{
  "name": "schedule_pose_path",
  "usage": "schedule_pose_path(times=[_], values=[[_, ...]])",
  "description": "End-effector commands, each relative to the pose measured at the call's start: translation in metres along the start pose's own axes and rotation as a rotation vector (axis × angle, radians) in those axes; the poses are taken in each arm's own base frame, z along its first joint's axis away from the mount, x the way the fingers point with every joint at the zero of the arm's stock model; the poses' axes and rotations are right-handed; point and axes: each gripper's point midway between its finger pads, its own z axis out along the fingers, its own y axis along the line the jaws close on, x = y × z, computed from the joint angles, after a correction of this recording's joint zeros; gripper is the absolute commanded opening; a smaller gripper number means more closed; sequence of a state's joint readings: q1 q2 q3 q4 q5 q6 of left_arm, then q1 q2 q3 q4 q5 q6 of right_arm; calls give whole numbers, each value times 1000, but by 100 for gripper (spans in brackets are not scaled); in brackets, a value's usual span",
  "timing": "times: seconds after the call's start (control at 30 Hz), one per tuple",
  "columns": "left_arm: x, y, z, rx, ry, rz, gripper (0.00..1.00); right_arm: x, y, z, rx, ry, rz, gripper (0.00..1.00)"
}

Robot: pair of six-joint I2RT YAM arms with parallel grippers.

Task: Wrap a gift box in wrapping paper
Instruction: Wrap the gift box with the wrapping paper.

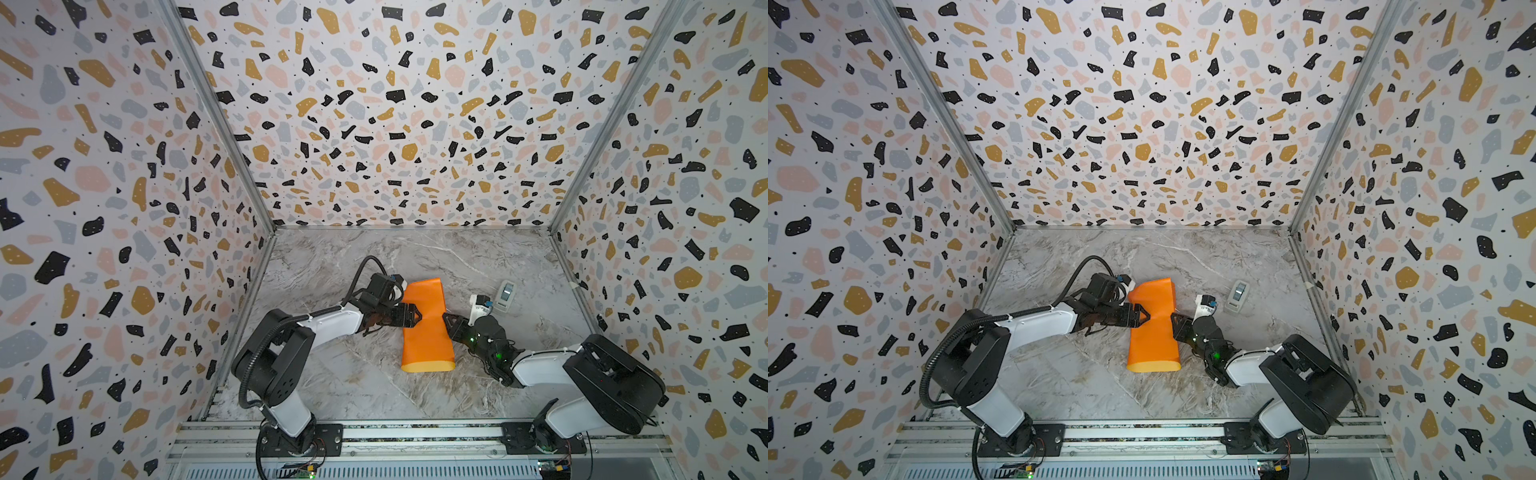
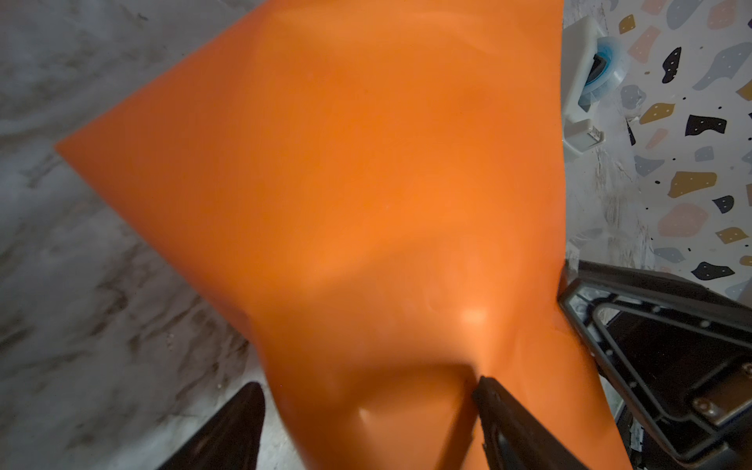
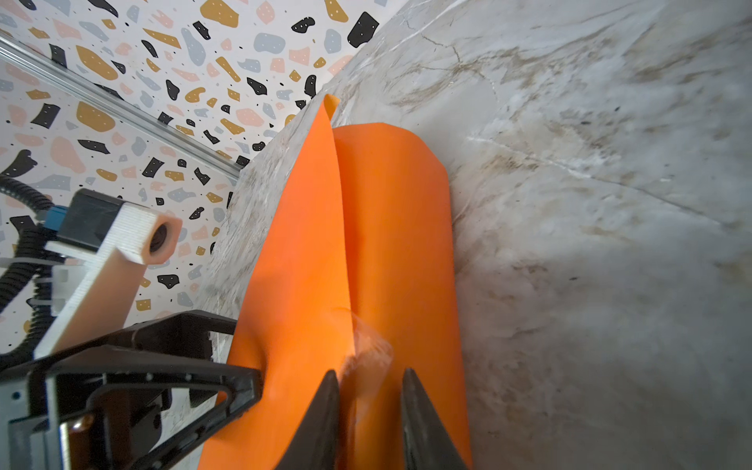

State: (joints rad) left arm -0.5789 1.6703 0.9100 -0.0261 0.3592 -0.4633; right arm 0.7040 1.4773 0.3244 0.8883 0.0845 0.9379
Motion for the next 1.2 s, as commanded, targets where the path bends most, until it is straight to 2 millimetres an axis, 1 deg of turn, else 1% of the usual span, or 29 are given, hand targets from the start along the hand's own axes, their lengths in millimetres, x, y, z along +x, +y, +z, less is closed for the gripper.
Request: schedule_pose_path(times=[0.0, 0.1, 0.17, 0.27, 0.33, 0.37, 0.4, 0.47, 0.53, 0.63, 0.8, 0.9, 1.17], values=[[41, 31, 6, -106, 127, -39, 82, 0, 1, 2, -1, 41, -25, 36], [41, 31, 6, -109, 128, -39, 82, -13, 3, -4, 1, 25, -48, 47], [41, 32, 6, -111, 129, -40, 82, -25, 0, -12, 21, 9, -63, 54], [42, 32, 8, -107, 133, -40, 82, -45, -5, -31, 55, -26, -98, 66], [43, 31, 9, -103, 139, -42, 82, -57, 0, -44, 84, -42, -170, 73], [43, 32, 9, -107, 140, -42, 82, -60, 5, -47, 94, -32, -206, 74], [42, 33, 9, -109, 138, -43, 82, -61, 12, -50, 99, -10, -250, 74], [42, 33, 9, -113, 136, -40, 82, -56, 20, -50, 128, 67, -311, 74], [42, 34, 9, -116, 138, -39, 82, -45, 34, -47, 116, 177, -380, 70], [42, 35, 8, -124, 138, -37, 82, -32, 49, -41, 96, 287, -421, 65], [44, 36, 8, -129, 142, -37, 82, -27, 59, -32, 112, 381, -413, 59], [43, 36, 8, -128, 139, -37, 82, -21, 60, -26, 120, 435, -405, 57], [43, 36, 9, -128, 141, -37, 82, -9, 64, -16, 110, 488, -414, 52]])
